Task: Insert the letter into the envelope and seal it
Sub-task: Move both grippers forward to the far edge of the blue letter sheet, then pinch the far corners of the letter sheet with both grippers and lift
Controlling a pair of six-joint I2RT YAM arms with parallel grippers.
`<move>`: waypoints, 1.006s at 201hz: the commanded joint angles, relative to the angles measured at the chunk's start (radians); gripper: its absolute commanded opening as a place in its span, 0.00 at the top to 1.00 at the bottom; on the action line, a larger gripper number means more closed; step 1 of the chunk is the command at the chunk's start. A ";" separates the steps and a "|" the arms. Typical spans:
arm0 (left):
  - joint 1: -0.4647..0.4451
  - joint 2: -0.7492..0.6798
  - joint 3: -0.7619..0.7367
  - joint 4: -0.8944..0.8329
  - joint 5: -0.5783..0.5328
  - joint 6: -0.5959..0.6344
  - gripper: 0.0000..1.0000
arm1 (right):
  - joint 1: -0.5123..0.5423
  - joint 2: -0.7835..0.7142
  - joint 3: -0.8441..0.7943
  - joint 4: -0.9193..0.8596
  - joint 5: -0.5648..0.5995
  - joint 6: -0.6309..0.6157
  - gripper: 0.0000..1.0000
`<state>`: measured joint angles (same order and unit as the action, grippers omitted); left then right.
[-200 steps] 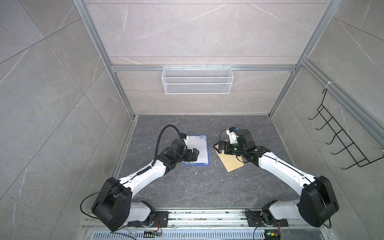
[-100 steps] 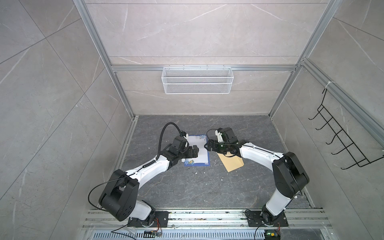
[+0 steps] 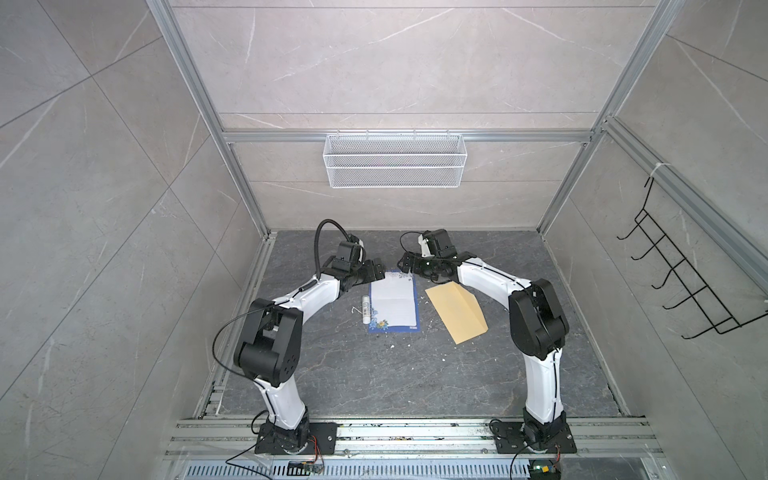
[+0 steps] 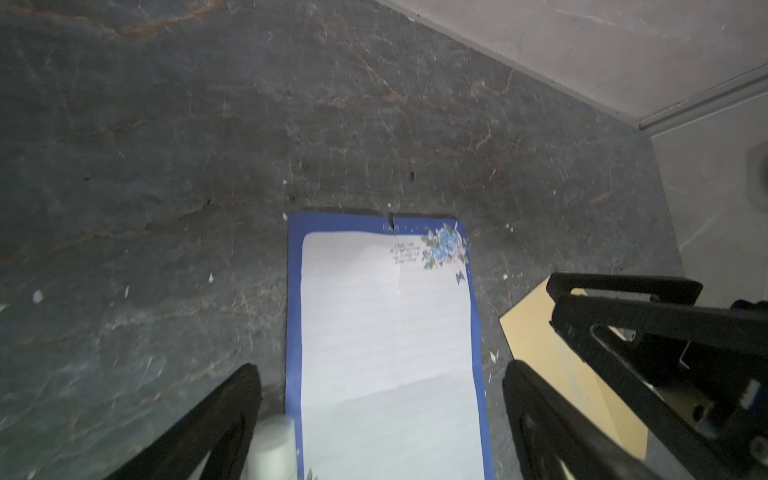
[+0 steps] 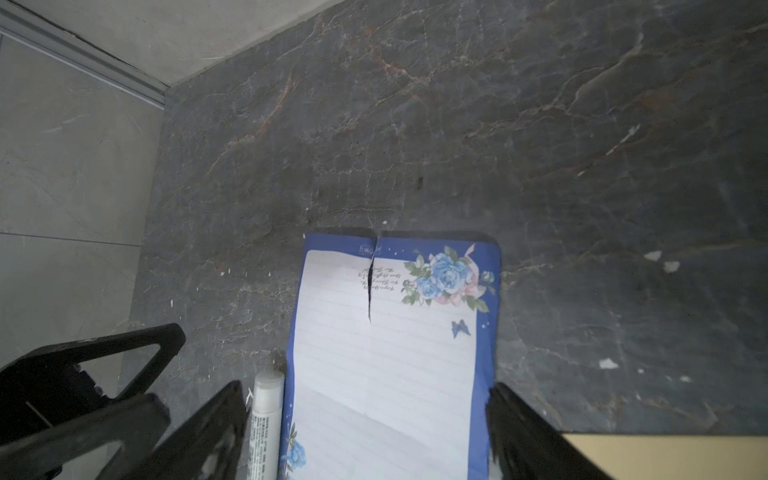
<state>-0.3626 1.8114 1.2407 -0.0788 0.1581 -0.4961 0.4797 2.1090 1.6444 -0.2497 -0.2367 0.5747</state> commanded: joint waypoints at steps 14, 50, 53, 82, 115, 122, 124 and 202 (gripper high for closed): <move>0.052 0.130 0.113 -0.016 0.138 0.007 0.11 | -0.020 0.084 0.101 -0.118 -0.036 -0.032 0.09; 0.056 0.213 0.185 -0.041 0.174 0.020 0.18 | -0.042 0.138 0.139 -0.140 -0.067 -0.026 0.14; 0.056 0.220 0.191 -0.045 0.173 0.022 0.18 | -0.043 0.142 0.141 -0.140 -0.069 -0.026 0.14; 0.056 0.279 0.243 -0.075 0.175 0.033 0.19 | -0.049 0.181 0.179 -0.161 -0.091 -0.025 0.17; 0.057 0.338 0.308 -0.121 0.174 0.047 0.21 | -0.052 0.207 0.194 -0.175 -0.108 -0.022 0.18; 0.057 0.346 0.317 -0.128 0.174 0.048 0.21 | -0.053 0.211 0.195 -0.179 -0.108 -0.022 0.19; 0.057 0.348 0.320 -0.129 0.174 0.048 0.21 | -0.052 0.213 0.196 -0.180 -0.107 -0.022 0.19; 0.056 0.393 0.330 -0.139 0.190 0.035 0.29 | -0.056 0.231 0.183 -0.194 -0.123 -0.012 0.20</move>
<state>-0.3042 2.1807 1.5394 -0.1970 0.3195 -0.4717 0.4294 2.3108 1.8130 -0.4156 -0.3424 0.5579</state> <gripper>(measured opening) 0.711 0.800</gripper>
